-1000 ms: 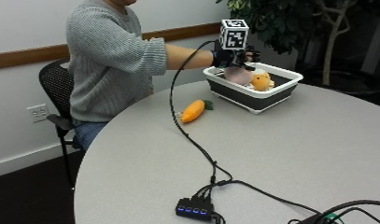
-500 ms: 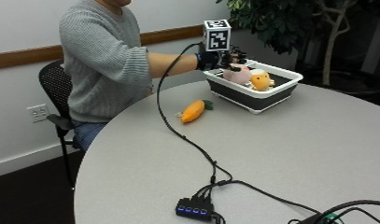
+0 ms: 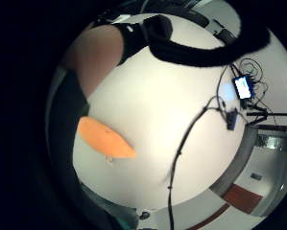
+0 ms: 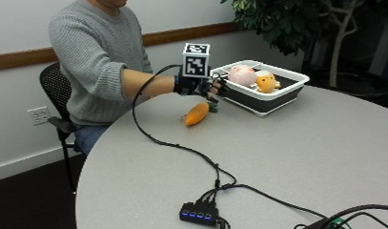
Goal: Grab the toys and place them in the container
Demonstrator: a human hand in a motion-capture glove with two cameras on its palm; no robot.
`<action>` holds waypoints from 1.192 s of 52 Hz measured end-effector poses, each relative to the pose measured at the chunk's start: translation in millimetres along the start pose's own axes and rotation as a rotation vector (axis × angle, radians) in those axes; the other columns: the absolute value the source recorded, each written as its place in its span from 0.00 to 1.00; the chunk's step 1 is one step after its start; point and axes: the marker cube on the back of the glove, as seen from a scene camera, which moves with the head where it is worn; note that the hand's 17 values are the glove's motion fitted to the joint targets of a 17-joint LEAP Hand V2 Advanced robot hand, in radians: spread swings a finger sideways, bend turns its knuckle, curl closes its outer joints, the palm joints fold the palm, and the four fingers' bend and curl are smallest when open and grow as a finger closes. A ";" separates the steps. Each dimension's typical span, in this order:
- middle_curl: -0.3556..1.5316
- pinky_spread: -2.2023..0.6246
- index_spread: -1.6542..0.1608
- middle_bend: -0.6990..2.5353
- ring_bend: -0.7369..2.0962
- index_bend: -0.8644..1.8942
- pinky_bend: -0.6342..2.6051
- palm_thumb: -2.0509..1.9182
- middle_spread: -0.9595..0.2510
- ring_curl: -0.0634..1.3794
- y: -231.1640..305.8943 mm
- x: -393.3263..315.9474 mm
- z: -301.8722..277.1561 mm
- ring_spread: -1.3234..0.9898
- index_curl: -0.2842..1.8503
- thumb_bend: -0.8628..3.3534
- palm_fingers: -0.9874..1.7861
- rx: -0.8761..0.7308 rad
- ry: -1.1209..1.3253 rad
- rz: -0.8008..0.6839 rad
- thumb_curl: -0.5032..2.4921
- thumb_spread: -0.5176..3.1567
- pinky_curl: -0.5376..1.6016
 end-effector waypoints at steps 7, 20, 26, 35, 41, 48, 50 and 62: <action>0.34 0.80 0.73 0.28 0.39 0.35 0.45 0.50 0.67 0.33 18.4 -10.3 69.1 0.51 0.27 0.19 0.36 -0.142 0.062 -0.001 0.24 0.42 0.42; 0.39 0.79 0.74 0.35 0.48 0.32 0.47 0.51 0.64 0.37 30.7 -5.8 113.4 0.45 0.22 0.20 0.40 -0.052 0.106 0.029 0.24 0.46 0.42; 0.43 0.77 0.74 0.40 0.53 0.33 0.47 0.52 0.62 0.41 29.2 -7.6 114.3 0.42 0.20 0.20 0.42 -0.022 0.112 0.036 0.25 0.48 0.42; 0.46 0.71 0.74 0.45 0.57 0.35 0.49 0.52 0.61 0.43 27.4 -10.5 114.2 0.38 0.20 0.21 0.45 0.011 0.120 0.035 0.25 0.51 0.42; 0.48 0.66 0.73 0.47 0.62 0.36 0.52 0.53 0.58 0.45 15.3 -9.6 95.3 0.36 0.19 0.22 0.57 0.096 0.080 -0.006 0.26 0.55 0.43; 0.51 0.65 0.73 0.48 0.66 0.39 0.55 0.61 0.57 0.48 -14.3 -4.4 9.6 0.36 0.21 0.25 0.68 0.220 0.002 -0.005 0.30 0.53 0.45; 0.52 0.64 0.72 0.48 0.66 0.40 0.55 0.62 0.58 0.49 -23.5 -0.7 -20.1 0.37 0.22 0.25 0.69 0.254 0.004 -0.001 0.32 0.52 0.46; 0.56 0.64 0.71 0.49 0.65 0.45 0.54 0.64 0.57 0.51 -71.0 5.0 -94.3 0.36 0.26 0.24 0.70 0.315 -0.015 0.038 0.36 0.47 0.47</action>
